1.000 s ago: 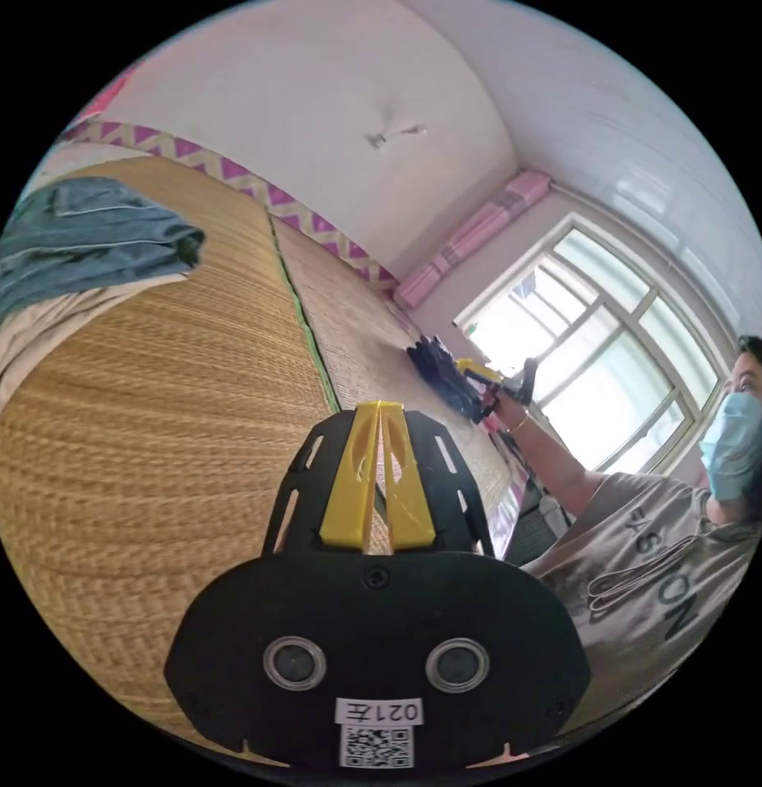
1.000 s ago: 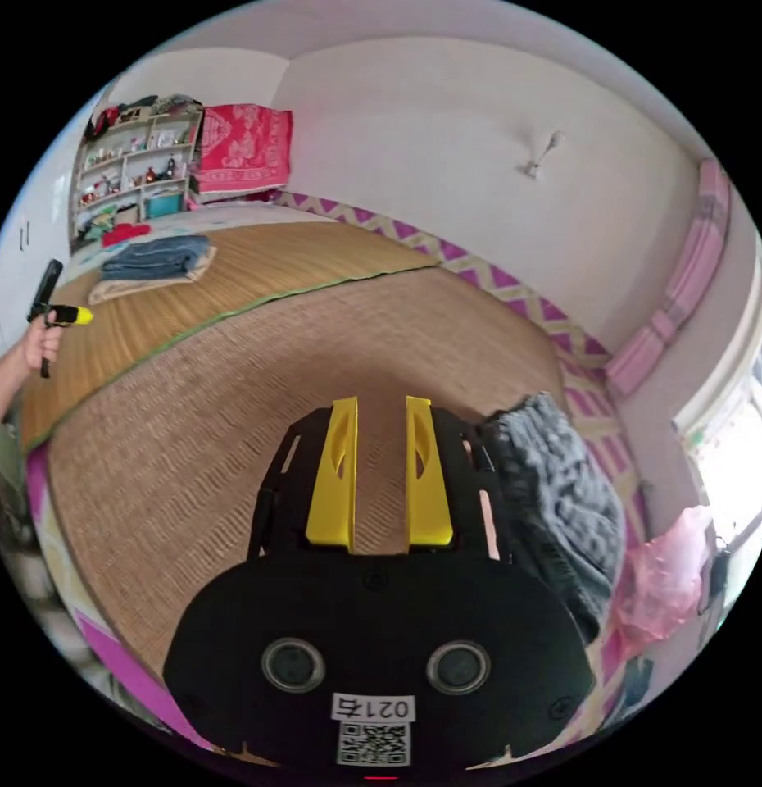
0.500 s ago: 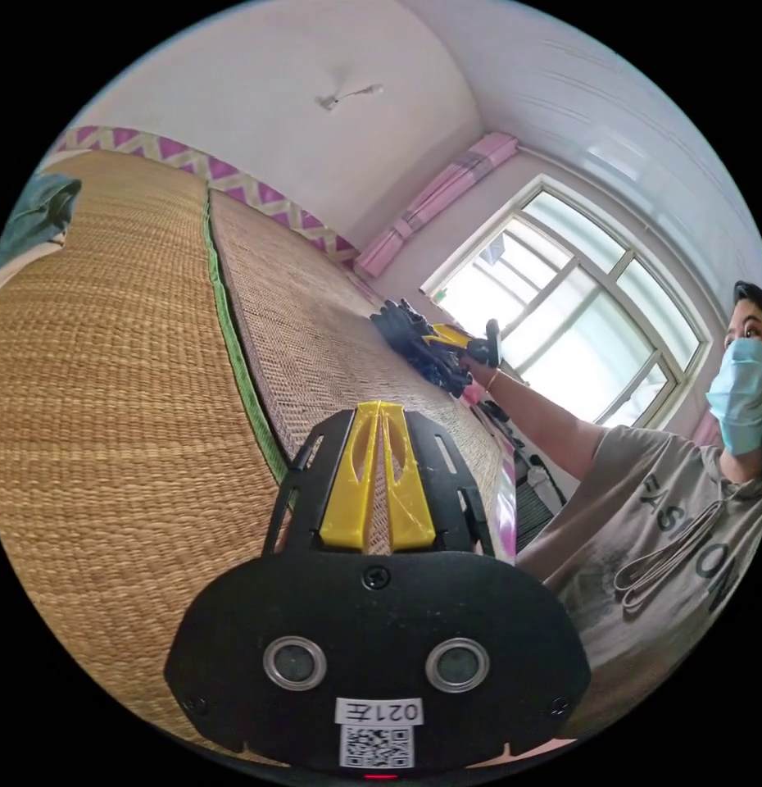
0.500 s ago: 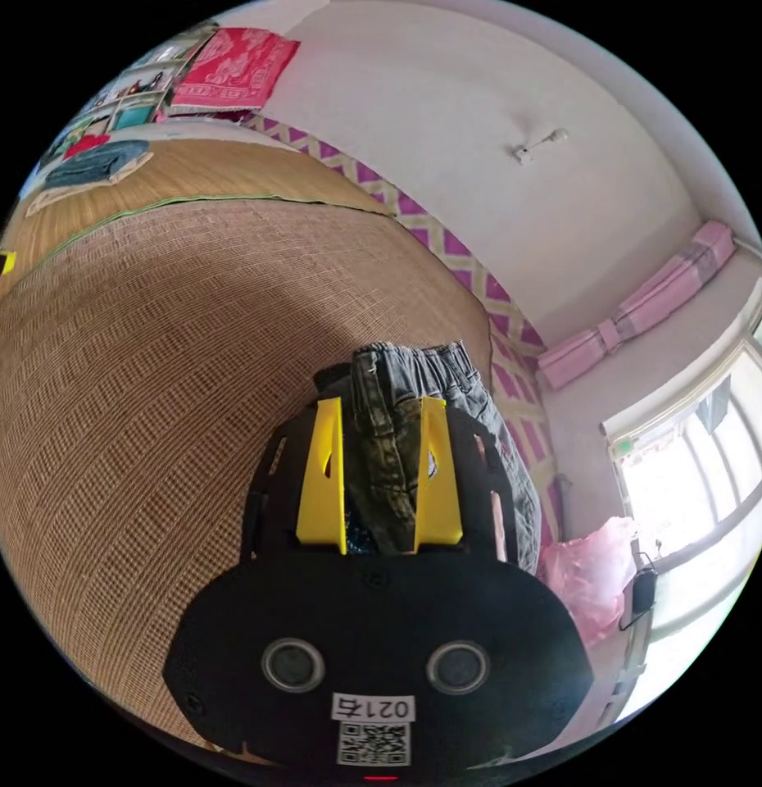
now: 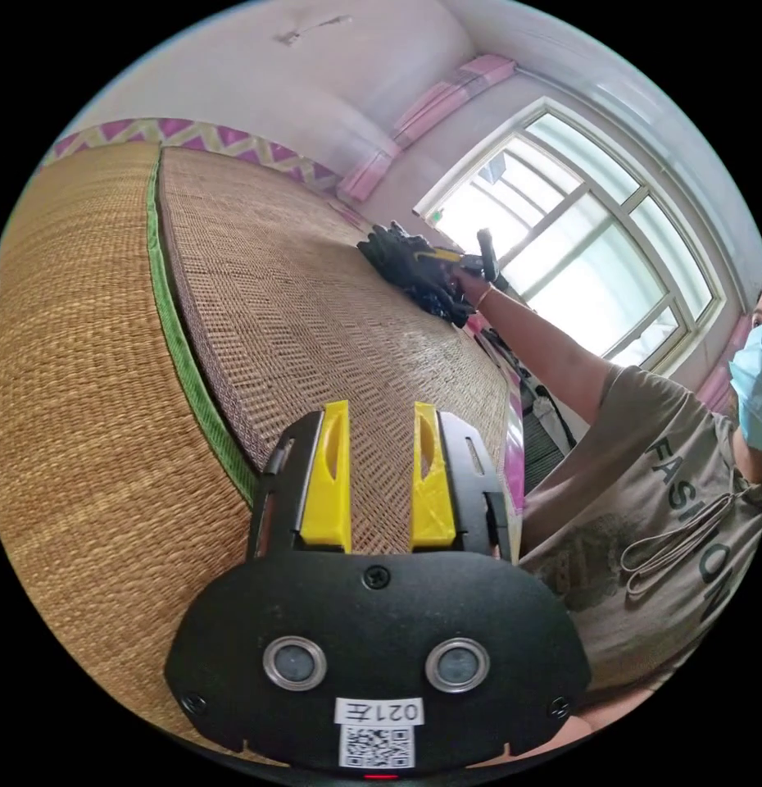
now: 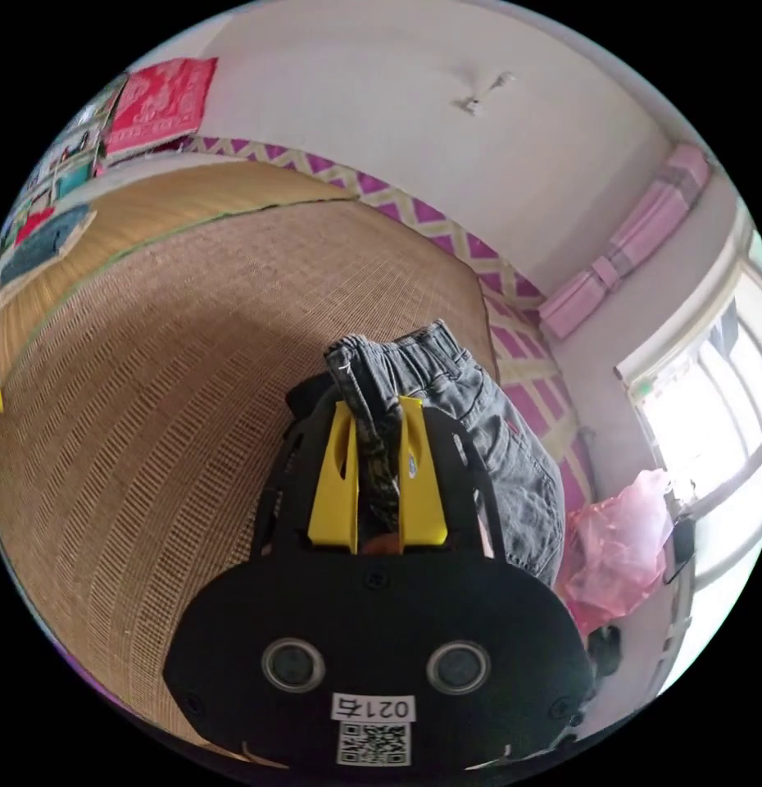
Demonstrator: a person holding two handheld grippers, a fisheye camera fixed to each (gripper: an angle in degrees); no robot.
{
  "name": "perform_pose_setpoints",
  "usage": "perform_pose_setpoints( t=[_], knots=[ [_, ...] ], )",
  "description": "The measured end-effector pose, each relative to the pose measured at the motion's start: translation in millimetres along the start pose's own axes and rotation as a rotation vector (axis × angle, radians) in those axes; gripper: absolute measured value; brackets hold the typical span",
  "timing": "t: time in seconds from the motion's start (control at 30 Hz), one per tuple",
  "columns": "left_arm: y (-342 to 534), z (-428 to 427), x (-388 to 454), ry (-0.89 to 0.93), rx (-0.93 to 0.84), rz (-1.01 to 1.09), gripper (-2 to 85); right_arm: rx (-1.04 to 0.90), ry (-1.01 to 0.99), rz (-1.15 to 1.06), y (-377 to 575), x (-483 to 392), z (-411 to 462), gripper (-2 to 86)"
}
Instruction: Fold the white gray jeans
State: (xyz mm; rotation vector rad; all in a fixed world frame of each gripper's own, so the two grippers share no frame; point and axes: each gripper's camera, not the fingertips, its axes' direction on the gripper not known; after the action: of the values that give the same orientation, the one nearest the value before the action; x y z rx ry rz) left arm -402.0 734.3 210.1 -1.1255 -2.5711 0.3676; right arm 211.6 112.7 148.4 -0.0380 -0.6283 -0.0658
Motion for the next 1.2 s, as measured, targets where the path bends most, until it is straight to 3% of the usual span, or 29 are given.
perform_pose_setpoints(
  t=[0.03,0.13,0.3,0.47,0.67,0.87,0.97,1.2],
  knots=[
    [-1,-4,-1,-0.001,0.004,-0.014,0.7,0.029,-0.031,0.07,2,17,-12,7.5],
    [0,-19,2,-0.006,0.039,-0.032,-0.6,0.103,-0.122,0.219,8,61,-49,7.2],
    [-9,-50,39,-0.04,0.118,0.006,-0.9,0.216,-0.198,0.131,8,63,-130,7.2],
    [-21,-79,92,-0.055,0.129,0.056,-1.0,0.256,-0.375,-0.104,6,-58,-168,7.0],
    [16,-154,141,-0.154,0.148,0.05,-0.9,0.23,-0.581,-0.126,-4,-207,-130,6.8],
    [82,-240,147,-0.329,0.158,-0.071,-0.8,0.326,-0.691,-0.277,-18,-333,-148,6.9],
    [116,-269,127,-0.331,0.21,-0.182,-0.2,0.228,-0.758,-0.324,-12,-388,-127,7.4],
    [174,-308,109,-0.239,0.334,-0.31,5.8,0.203,-0.797,-0.311,24,-406,-111,10.9]
  ],
)
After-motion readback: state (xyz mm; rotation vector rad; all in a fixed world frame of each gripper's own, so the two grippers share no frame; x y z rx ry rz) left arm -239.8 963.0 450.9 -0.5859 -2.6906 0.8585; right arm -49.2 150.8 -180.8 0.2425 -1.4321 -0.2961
